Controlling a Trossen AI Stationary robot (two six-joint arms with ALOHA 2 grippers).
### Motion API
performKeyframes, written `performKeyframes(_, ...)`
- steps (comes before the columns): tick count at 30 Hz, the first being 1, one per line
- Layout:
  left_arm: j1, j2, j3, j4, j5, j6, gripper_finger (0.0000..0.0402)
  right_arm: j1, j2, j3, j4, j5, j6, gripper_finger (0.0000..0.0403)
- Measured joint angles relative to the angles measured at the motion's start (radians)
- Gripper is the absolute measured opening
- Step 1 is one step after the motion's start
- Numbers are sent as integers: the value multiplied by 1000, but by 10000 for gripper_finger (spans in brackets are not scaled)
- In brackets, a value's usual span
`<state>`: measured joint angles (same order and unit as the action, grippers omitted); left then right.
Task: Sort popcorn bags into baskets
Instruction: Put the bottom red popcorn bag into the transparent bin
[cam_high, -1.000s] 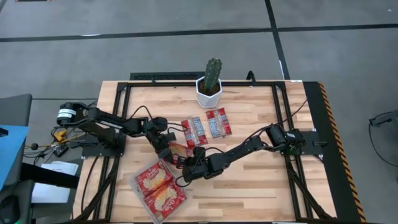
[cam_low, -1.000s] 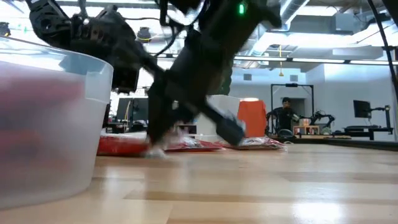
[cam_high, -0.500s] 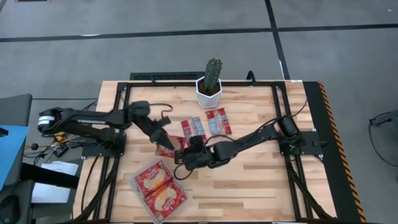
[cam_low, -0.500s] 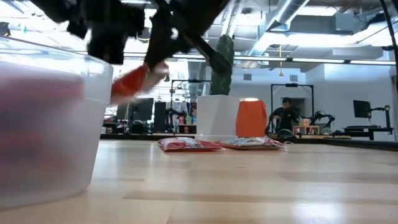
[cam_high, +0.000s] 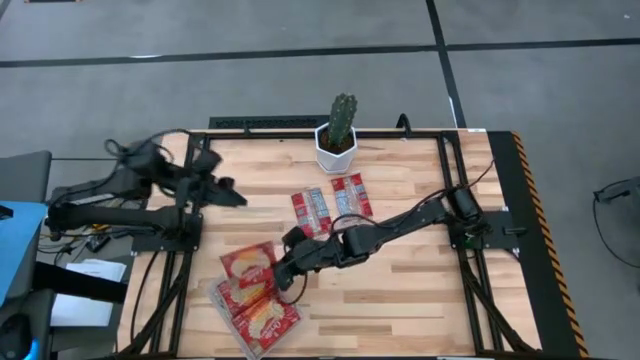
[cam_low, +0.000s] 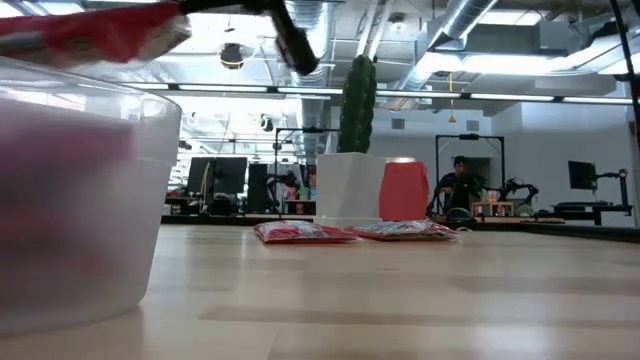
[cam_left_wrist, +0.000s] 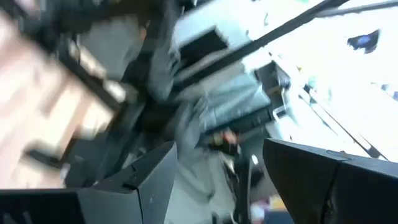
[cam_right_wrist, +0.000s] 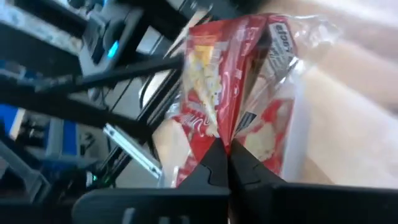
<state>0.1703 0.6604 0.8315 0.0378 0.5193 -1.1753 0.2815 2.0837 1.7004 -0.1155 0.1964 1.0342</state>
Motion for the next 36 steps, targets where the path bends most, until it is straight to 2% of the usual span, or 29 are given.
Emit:
performKeyframes(8, 0, -133, 68, -167, -216, 69, 229, 22, 111, 64, -3, -165, -74, 1)
performKeyframes(15, 0, -211, 70, -259, -333, 73, 229, 25, 196, 142, -14, -226, -97, 4)
performKeyframes(21, 0, -235, 70, -314, -380, 81, 229, 8, 197, 153, -42, -233, -143, 5)
performKeyframes(28, 0, -235, 70, -349, -412, 95, 229, -17, 196, 153, -45, -318, -175, 19)
performKeyframes(32, 0, -235, 70, -348, -415, 94, 229, -20, 196, 153, -46, -324, -202, 39)
performKeyframes(36, 0, -235, 70, -348, -423, 95, 229, -29, 196, 153, -47, -323, -205, 75)
